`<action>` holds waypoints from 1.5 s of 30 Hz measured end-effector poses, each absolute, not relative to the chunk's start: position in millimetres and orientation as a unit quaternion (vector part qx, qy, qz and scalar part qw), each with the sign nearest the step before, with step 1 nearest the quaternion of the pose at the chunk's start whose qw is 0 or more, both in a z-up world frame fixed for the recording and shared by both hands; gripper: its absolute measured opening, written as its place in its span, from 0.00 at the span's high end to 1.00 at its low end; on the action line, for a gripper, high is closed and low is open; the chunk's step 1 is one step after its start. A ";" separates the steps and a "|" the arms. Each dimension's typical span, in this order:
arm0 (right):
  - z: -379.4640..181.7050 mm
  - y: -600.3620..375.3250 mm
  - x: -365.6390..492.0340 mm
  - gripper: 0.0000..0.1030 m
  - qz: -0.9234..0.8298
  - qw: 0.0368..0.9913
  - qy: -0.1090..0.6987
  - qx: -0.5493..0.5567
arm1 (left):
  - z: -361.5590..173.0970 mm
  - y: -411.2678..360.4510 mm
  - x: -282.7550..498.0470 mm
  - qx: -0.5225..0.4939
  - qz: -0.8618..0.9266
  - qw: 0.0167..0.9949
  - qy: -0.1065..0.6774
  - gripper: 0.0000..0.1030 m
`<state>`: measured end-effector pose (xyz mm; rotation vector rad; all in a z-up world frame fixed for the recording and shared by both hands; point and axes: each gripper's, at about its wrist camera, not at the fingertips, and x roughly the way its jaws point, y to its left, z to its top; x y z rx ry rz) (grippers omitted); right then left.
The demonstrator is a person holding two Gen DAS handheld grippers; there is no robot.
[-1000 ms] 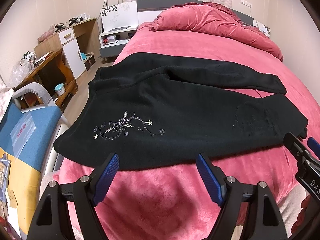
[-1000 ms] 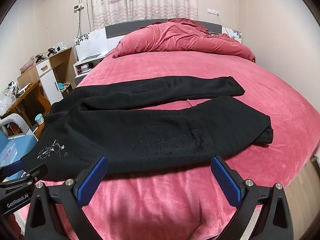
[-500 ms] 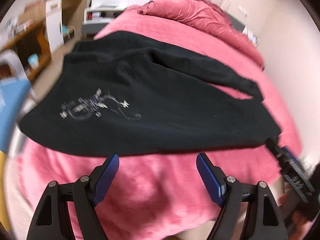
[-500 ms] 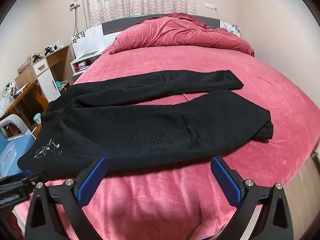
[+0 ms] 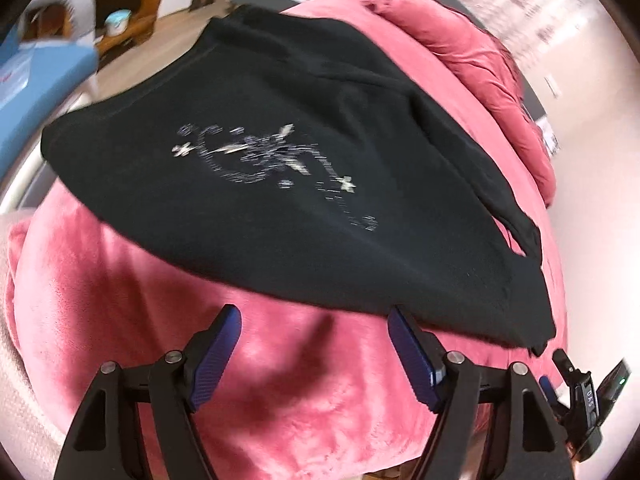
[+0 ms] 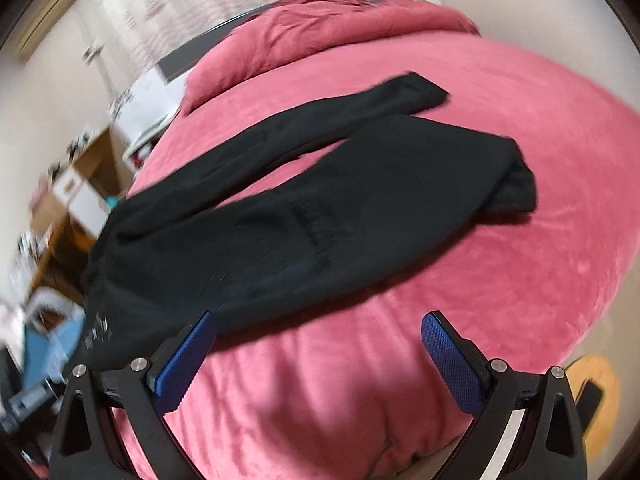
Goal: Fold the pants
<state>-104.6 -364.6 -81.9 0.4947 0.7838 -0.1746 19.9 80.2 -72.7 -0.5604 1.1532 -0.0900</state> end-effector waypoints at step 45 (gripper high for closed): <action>-144.8 -579.7 -87.5 0.43 -0.115 0.820 0.279 0.486 | -86.9 138.7 24.4 -0.335 0.037 0.829 0.447 0.26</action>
